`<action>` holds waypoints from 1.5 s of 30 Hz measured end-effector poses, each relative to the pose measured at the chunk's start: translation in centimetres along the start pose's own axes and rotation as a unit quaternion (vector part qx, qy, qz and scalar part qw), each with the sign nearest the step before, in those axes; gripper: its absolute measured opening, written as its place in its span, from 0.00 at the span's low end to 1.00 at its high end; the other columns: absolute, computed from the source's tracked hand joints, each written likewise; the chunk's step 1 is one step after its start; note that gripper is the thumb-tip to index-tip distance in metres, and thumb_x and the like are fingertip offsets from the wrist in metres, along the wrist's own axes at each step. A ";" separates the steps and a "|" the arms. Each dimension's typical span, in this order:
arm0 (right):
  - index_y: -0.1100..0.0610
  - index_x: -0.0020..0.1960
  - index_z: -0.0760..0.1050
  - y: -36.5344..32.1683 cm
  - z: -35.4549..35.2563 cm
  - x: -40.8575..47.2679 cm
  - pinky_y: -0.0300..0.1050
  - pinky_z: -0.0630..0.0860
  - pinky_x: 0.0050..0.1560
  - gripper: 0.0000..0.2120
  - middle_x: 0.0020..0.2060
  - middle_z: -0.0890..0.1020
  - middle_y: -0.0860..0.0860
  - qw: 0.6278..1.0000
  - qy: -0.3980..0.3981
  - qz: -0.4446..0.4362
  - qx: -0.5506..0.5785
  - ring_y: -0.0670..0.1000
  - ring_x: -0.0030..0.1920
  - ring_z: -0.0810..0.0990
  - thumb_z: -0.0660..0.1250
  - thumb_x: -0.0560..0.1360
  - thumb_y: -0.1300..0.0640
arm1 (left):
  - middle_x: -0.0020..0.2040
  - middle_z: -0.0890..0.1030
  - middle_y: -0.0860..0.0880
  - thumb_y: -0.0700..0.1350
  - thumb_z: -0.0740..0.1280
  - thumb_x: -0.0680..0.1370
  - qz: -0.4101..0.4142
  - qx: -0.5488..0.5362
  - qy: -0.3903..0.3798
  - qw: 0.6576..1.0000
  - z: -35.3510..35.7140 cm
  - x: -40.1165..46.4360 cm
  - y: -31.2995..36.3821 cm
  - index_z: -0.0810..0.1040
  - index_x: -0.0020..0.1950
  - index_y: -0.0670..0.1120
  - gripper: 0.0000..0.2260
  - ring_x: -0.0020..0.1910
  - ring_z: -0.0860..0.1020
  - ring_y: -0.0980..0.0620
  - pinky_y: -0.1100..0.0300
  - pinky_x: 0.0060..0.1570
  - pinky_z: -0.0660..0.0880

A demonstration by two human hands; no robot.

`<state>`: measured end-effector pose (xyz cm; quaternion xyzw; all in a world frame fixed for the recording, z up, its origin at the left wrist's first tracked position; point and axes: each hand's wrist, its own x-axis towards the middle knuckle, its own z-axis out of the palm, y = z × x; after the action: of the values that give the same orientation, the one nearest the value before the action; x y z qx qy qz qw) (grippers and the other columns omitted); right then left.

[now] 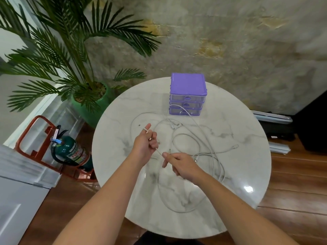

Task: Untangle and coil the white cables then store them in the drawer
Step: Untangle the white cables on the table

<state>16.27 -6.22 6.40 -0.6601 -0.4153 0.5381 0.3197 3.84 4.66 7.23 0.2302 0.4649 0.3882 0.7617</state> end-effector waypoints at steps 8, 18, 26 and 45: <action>0.56 0.42 0.77 2.1 -1.1 -0.7 0.48 0.74 0.47 0.17 0.25 0.72 0.49 0.994 -0.091 0.052 -0.016 0.52 0.28 0.77 0.63 0.76 0.42 | 0.28 0.58 0.54 0.54 0.52 0.84 0.047 0.012 -0.005 0.999 -0.9 0.6 2.1 0.73 0.60 0.53 0.13 0.23 0.56 0.58 0.67 0.22 0.55; 0.55 0.31 0.74 3.4 -6.9 -2.0 0.44 0.73 0.42 0.27 0.27 0.77 0.49 0.977 -0.005 0.116 -0.176 0.49 0.30 0.74 0.63 0.73 0.33 | 0.32 0.62 0.53 0.44 0.54 0.84 0.093 -0.075 0.054 0.991 -2.9 2.9 6.6 0.74 0.53 0.48 0.09 0.24 0.57 0.56 0.64 0.25 0.56; 0.54 0.50 0.76 0.0 -5.5 -0.3 0.36 0.67 0.41 0.08 0.39 0.74 0.43 0.993 0.122 -0.009 0.005 0.43 0.39 0.72 0.59 0.81 0.56 | 0.30 0.60 0.54 0.54 0.52 0.84 0.127 0.243 0.042 0.961 -0.4 0.9 5.8 0.78 0.59 0.51 0.17 0.28 0.57 0.56 0.61 0.31 0.57; 0.52 0.42 0.72 -4.8 -4.6 3.5 0.43 0.67 0.34 0.19 0.27 0.74 0.44 0.963 0.212 -0.005 -0.168 0.48 0.33 0.76 0.72 0.67 0.37 | 0.41 0.71 0.50 0.54 0.53 0.83 0.063 0.538 -0.033 0.840 3.8 -0.3 1.5 0.75 0.47 0.47 0.16 0.38 0.69 0.52 0.58 0.34 0.64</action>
<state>20.09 -0.86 10.03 -0.8011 -0.4257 0.3068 0.2879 6.54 5.31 10.20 0.6451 0.5595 0.1162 0.5073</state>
